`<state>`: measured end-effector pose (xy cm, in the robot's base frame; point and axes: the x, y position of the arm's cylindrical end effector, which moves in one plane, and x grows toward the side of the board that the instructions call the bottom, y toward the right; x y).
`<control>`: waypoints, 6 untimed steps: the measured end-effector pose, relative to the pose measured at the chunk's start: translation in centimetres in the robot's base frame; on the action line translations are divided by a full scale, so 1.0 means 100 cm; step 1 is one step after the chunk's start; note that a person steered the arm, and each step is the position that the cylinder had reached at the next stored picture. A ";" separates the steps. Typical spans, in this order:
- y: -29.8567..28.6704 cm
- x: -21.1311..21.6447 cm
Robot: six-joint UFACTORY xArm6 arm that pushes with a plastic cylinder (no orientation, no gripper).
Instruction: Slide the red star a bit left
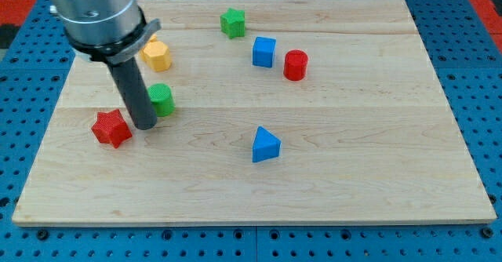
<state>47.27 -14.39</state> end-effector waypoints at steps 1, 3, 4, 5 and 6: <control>0.014 0.000; 0.022 -0.001; -0.015 -0.004; -0.034 -0.006; -0.051 -0.011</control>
